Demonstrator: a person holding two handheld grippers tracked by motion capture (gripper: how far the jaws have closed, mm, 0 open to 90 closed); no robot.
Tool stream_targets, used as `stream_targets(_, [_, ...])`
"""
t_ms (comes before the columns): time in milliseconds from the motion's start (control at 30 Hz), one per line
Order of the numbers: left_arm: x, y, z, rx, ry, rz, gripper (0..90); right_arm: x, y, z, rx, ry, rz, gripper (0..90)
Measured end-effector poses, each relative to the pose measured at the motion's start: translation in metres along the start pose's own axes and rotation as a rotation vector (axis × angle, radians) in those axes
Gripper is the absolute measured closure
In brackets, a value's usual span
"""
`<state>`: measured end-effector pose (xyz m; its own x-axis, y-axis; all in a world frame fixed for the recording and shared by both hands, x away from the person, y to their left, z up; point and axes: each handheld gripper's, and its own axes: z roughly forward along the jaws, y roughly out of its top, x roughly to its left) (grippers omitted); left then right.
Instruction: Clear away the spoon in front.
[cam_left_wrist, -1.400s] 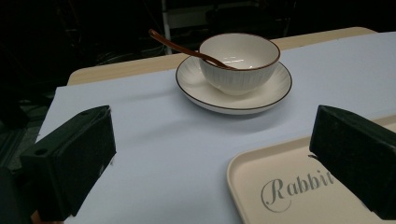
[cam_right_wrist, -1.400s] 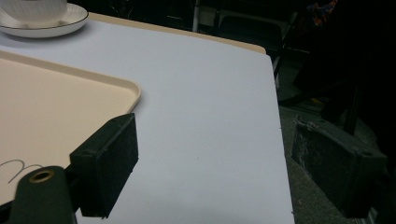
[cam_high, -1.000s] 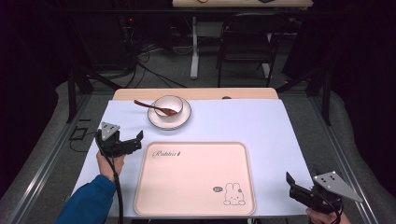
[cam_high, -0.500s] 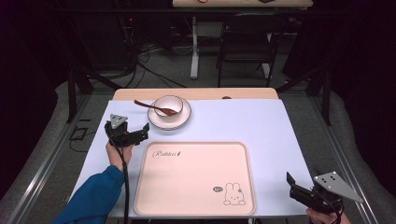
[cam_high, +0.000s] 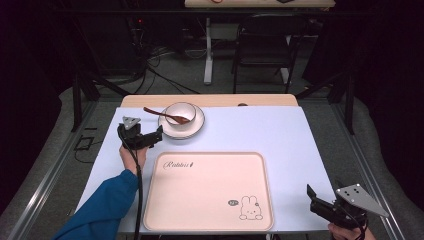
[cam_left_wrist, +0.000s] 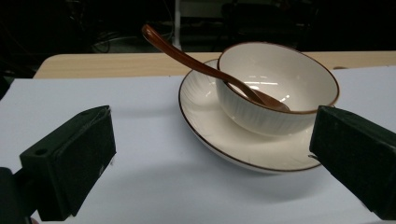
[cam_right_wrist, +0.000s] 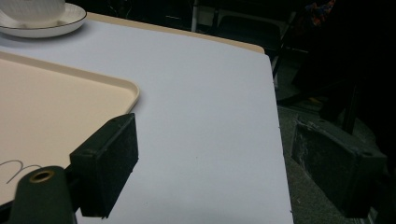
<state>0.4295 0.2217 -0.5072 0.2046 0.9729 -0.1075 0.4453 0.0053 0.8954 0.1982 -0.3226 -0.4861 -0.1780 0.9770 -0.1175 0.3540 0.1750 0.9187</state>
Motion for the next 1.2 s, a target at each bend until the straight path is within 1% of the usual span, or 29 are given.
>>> stream_targets(100, [0.001,0.002,0.007,0.007,0.007,-0.016,0.1,0.000,0.000,0.000,0.000,0.000,-0.001,14.2])
stream_targets(167, [0.001,0.003,0.010,0.009,0.018,-0.006,0.1,0.000,0.000,0.000,0.000,0.000,-0.001,14.2])
stream_targets(267, [0.002,0.003,0.013,0.015,0.012,-0.017,0.1,0.000,0.000,0.000,0.000,0.000,0.000,14.2])
stream_targets(300, [0.003,0.005,0.016,0.007,0.014,-0.027,0.1,0.000,0.000,0.000,-0.001,0.001,-0.001,14.2])
stream_targets(400, [0.004,0.007,0.020,0.013,0.015,-0.029,0.1,0.000,0.000,0.000,0.000,0.003,-0.001,14.2])
stream_targets(533, [0.004,0.008,0.024,0.008,0.022,-0.035,0.0,0.000,0.000,0.000,-0.001,0.003,-0.001,14.2])
stream_targets(567, [0.005,0.010,0.027,0.011,0.018,-0.045,0.0,0.000,0.000,0.000,-0.001,0.003,-0.002,14.2])
stream_targets(600, [0.005,0.010,0.027,0.011,0.018,-0.045,0.0,0.000,0.000,0.000,-0.001,0.003,-0.002,14.2])
stream_targets(700, [0.006,0.014,0.030,-0.005,0.025,-0.057,0.2,0.000,0.000,0.000,0.000,0.003,-0.001,14.2])
stream_targets(733, [0.006,0.015,0.031,-0.003,0.025,-0.058,0.3,0.000,0.000,0.000,0.000,0.003,-0.001,14.2])
stream_targets(767, [0.006,0.015,0.031,-0.003,0.025,-0.058,1.8,0.000,0.000,0.000,0.000,0.003,-0.001,14.2])
stream_targets(800, [0.005,0.015,0.033,-0.004,0.023,-0.043,3.2,-0.001,0.000,0.000,0.000,0.002,-0.001,14.2])
stream_targets(867, [0.005,0.015,0.035,-0.008,0.018,-0.040,7.1,-0.001,0.000,0.000,0.000,0.001,0.000,14.2])
stream_targets(900, [0.004,0.015,0.035,-0.007,0.020,-0.037,7.1,-0.001,0.000,0.000,-0.001,0.001,0.000,14.2])
stream_targets(933, [0.004,0.014,0.037,-0.016,0.027,-0.033,12.8,-0.001,0.000,0.000,0.000,0.001,-0.001,14.2])
stream_targets(1033, [0.004,0.014,0.038,-0.012,0.024,-0.033,14.9,0.000,0.000,0.000,0.000,0.000,0.001,14.2])
stream_targets(1133, [0.005,0.015,0.040,-0.030,0.017,-0.056,16.7,-0.001,0.000,0.000,-0.001,0.000,0.000,14.2])
stream_targets(1167, [0.005,0.016,0.041,-0.032,0.022,-0.056,19.0,-0.001,0.000,0.000,-0.001,0.000,0.000,14.2])
stream_targets(1200, [0.006,0.016,0.041,-0.037,0.022,-0.058,19.0,-0.001,0.000,0.000,-0.001,0.000,0.000,14.2])
